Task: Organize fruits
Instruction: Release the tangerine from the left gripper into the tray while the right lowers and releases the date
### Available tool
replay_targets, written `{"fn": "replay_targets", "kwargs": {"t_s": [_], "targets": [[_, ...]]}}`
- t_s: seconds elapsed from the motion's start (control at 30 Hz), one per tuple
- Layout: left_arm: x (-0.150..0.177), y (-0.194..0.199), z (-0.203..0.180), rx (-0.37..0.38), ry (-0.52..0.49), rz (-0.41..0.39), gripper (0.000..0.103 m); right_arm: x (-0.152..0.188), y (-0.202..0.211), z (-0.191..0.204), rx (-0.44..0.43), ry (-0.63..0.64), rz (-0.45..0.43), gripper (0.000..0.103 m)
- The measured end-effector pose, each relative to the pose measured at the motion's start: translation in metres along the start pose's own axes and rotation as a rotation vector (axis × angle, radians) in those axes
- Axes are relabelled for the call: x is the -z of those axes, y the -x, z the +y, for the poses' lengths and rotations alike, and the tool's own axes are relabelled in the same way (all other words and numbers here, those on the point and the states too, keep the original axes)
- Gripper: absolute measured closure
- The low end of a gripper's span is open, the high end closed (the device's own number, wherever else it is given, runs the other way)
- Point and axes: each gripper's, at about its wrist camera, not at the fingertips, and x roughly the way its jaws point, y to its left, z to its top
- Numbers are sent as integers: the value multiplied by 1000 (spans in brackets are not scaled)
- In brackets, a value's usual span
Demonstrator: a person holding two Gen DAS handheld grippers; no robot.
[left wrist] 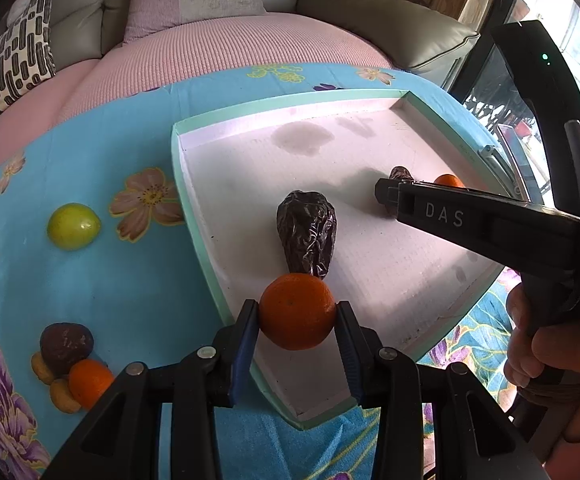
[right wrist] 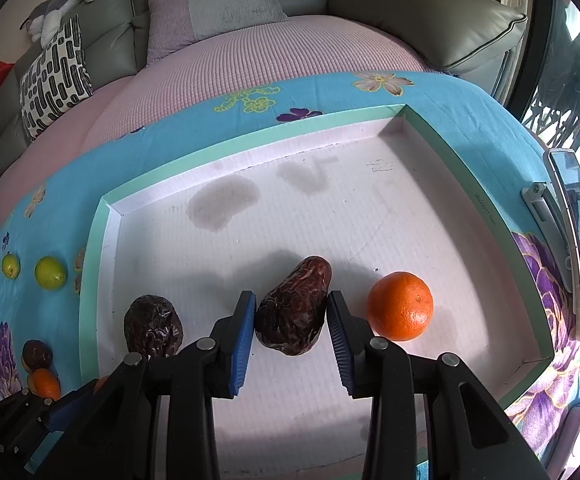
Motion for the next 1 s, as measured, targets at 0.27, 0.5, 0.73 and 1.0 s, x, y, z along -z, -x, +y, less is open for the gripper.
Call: {"fn": "replay_targets", "kwargs": {"t_s": [0.27,0.5,0.73,1.0], "targets": [[-2,11,1,8,5,-23,52,0,-1,1,6,5,1,65],[-6,25,11,-31,30,-71,38,0,-2,2,11,12,8,65],[-10,29,46,-147,133,-94,21,1,-5,3,16,18,18,60],[-8,28,77,-212,235,-94,7,1,-5,8,12,38,15,40]]}}
